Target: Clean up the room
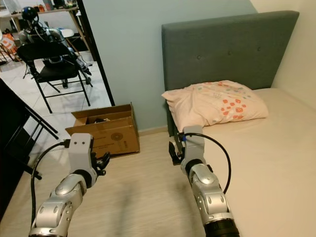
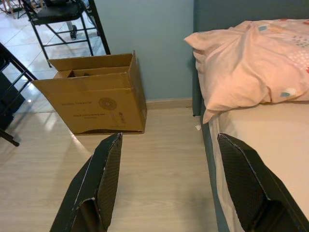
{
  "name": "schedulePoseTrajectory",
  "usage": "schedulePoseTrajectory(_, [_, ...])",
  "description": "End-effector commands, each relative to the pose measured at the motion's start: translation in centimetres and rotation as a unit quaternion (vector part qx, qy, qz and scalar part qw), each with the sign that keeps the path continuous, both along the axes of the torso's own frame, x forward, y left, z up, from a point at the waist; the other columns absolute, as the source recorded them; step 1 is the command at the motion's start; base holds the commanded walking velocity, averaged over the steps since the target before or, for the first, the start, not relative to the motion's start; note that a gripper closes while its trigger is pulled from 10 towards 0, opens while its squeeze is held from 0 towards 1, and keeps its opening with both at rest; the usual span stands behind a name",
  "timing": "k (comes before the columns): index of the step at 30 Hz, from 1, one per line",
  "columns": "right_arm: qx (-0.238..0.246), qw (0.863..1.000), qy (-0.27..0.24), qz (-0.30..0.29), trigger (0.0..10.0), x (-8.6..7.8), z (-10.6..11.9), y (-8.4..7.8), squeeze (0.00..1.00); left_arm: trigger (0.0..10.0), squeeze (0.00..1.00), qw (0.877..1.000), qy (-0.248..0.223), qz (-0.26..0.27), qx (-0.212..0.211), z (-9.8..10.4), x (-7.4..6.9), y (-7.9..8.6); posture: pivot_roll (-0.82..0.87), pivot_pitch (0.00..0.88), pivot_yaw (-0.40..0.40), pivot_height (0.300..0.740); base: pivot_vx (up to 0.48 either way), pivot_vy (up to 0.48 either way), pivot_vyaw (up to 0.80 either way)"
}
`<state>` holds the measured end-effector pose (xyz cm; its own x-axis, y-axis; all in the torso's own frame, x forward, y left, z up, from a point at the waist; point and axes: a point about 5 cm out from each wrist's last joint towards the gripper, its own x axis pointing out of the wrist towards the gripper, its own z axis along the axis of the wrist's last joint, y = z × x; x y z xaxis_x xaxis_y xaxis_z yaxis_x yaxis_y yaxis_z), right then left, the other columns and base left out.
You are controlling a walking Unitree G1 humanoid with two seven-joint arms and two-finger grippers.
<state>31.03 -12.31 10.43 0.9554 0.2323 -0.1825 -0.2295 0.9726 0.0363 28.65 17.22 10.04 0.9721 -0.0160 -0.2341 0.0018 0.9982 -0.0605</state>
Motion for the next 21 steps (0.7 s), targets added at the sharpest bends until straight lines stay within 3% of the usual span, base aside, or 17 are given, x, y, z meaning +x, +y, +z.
schedulePoseTrajectory(1, [0.003,1.0,0.003,0.002,10.0,-0.14,-0.14,0.27,0.0,10.0,0.0,1.0,0.002,0.001,-0.006,0.08,-0.08,0.0,-0.07,0.027,0.022,0.74,-0.274,0.0,0.0])
schedulePoseTrajectory(17, [0.004,1.0,0.006,0.001,10.0,-0.43,-0.3,0.25,0.0,10.0,0.0,1.0,0.003,-0.002,-0.005,0.12,-0.32,0.03,-0.07,0.036,0.022,0.74,-0.252,0.0,0.0])
schedulePoseTrajectory(21, [0.004,1.0,0.007,0.0,10.0,-0.44,-0.33,0.19,0.0,10.0,0.0,1.0,0.004,-0.002,-0.005,0.12,-0.32,0.03,-0.07,0.037,0.022,0.74,0.0,0.0,0.0])
